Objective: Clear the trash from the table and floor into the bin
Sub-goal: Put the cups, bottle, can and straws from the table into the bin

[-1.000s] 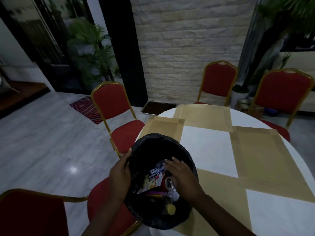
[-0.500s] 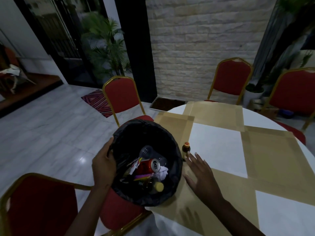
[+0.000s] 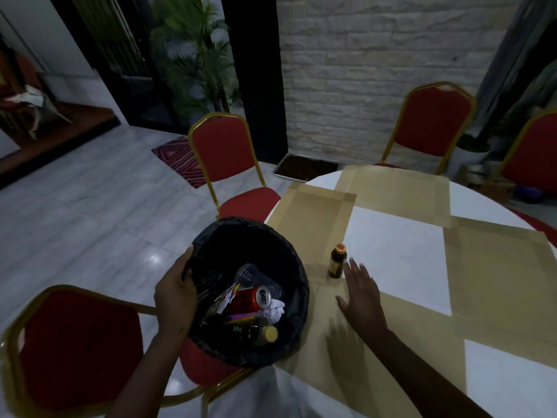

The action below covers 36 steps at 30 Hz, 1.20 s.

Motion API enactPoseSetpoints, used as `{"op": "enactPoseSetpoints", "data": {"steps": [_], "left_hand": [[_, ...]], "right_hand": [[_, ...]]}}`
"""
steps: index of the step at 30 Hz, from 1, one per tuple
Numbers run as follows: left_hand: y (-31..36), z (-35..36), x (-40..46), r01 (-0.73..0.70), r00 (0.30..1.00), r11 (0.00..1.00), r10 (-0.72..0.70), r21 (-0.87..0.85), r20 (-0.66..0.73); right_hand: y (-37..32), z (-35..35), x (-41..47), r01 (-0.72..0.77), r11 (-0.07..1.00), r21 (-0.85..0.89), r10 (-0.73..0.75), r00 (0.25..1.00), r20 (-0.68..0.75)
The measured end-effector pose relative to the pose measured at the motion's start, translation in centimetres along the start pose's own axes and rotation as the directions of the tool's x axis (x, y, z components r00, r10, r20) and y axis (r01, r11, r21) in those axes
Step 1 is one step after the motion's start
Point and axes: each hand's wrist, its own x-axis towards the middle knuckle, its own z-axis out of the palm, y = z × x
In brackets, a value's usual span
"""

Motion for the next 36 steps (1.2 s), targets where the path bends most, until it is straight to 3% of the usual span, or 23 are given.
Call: {"op": "enactPoseSetpoints", "data": {"steps": [9, 14, 21, 28, 33, 36], "left_hand": [[0.5, 1.3, 1.7, 0.013, 1.000, 0.999, -0.014, 0.053, 0.018], [-0.6, 1.8, 2.4, -0.012, 1.000, 0.997, 0.010, 0.074, 0.023], [-2.1, 2.2, 2.5, -0.008, 1.000, 0.997, 0.006, 0.076, 0.029], [-2.4, 2.0, 1.9, 0.020, 0.999, 0.999, -0.020, 0.025, 0.025], [-2.3, 1.3, 0.6, 0.054, 0.998, 0.997, -0.052, -0.050, 0.039], [-2.2, 0.8, -0.5, 0.034, 0.999, 0.997, -0.030, -0.076, 0.045]], "right_hand": [[0.5, 2.2, 9.8, -0.103, 0.995, -0.004, 0.103, 0.991, 0.088], [1.7, 4.8, 11.1, -0.181, 0.967, 0.178, 0.160, 0.979, 0.125], [0.5, 4.9, 10.6, -0.106, 0.960, 0.257, 0.102, 0.994, 0.030], [-7.2, -0.1, 8.9, 0.074, 0.847, 0.526, 0.040, 0.978, -0.202], [-13.8, -0.9, 6.1, 0.094, 0.678, 0.729, -0.051, 0.995, -0.081], [-16.8, 0.5, 4.2, 0.128, 0.704, 0.698, -0.184, 0.983, 0.005]]}}
